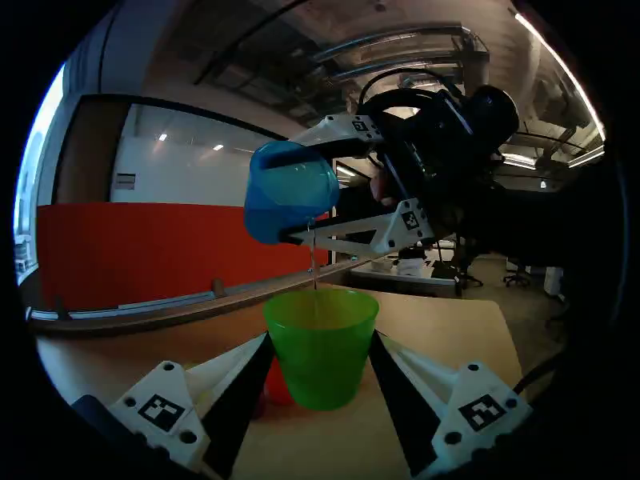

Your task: Pour water

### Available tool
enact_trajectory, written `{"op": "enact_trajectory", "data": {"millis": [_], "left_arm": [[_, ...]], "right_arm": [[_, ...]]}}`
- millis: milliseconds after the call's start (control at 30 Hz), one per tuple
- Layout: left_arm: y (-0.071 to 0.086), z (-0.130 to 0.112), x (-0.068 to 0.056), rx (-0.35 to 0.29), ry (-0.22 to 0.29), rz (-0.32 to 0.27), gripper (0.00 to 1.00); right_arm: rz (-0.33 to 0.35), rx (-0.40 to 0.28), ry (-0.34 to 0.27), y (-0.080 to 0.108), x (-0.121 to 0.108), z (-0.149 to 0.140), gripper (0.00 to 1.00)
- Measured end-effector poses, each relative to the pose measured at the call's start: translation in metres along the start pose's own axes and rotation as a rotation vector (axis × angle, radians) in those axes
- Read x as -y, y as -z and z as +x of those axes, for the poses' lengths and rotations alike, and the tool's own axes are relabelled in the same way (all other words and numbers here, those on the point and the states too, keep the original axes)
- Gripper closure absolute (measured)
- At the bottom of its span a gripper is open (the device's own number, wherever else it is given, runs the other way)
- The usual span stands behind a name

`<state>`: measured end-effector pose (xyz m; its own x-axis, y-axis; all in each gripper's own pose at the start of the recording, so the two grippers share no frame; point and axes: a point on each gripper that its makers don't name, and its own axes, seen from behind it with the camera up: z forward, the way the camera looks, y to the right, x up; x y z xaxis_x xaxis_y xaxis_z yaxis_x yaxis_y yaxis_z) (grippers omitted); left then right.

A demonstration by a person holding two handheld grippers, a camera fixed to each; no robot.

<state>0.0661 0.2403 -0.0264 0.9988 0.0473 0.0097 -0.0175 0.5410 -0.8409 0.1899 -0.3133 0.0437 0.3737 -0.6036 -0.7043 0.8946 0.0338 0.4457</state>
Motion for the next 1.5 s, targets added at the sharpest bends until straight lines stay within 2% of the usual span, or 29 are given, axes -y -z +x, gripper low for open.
{"op": "enact_trajectory", "data": {"millis": [1500], "left_arm": [[-0.0026,0.0011,-0.0062,0.006,-0.018,-0.008,0.18]], "right_arm": [[-0.025,0.008,0.103,0.0028,-0.0066,0.0002,0.12]]}}
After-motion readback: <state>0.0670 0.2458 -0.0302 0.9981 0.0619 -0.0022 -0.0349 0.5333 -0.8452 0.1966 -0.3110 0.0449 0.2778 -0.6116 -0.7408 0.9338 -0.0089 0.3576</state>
